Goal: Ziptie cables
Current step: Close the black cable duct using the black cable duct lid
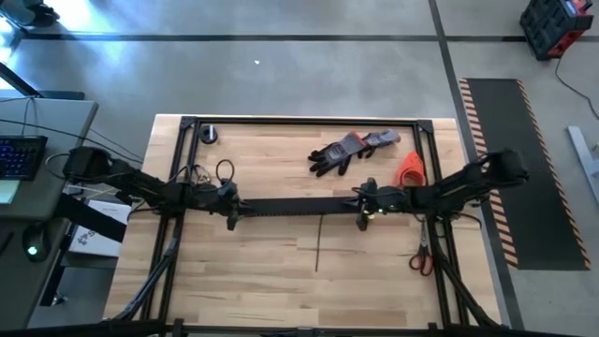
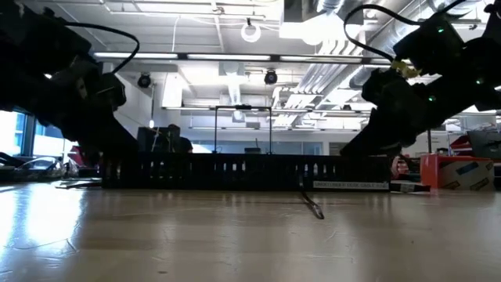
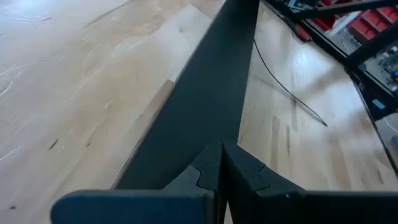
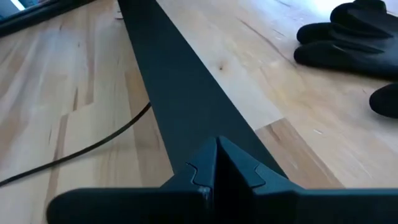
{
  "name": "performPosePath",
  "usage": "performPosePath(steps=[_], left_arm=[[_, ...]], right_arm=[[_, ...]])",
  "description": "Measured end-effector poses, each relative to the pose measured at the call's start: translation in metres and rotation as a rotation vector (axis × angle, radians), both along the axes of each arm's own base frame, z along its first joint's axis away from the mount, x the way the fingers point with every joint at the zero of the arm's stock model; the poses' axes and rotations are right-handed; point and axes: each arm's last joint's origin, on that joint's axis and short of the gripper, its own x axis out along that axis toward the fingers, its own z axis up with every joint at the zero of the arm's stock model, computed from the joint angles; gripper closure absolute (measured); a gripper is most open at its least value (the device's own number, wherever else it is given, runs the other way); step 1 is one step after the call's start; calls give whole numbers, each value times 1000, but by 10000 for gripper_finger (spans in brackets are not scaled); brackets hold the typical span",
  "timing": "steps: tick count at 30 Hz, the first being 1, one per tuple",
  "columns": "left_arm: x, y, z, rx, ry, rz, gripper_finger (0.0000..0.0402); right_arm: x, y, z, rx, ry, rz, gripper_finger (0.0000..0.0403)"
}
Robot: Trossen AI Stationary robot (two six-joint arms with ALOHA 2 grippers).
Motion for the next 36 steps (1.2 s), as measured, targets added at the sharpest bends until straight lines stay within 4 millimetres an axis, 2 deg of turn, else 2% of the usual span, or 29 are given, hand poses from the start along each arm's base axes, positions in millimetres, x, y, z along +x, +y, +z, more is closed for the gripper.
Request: performPosePath(steps=[6, 15, 23, 32, 36], left_arm=[[4, 0, 1, -17, -1, 13, 401], [9, -1, 9, -11, -30, -9, 402], [13, 1, -2, -10, 54, 7, 401], [15, 23, -2, 71, 42, 79, 401], [21, 28, 8, 53, -5, 23, 402]], right_arm=[[8, 1, 0, -18, 17, 9, 403], [7, 1, 8, -25, -17, 33, 403], [4, -2, 1, 33, 56, -31, 403], [2, -5, 2, 10, 53, -116, 403], [1, -4, 9, 19, 22, -100, 403]])
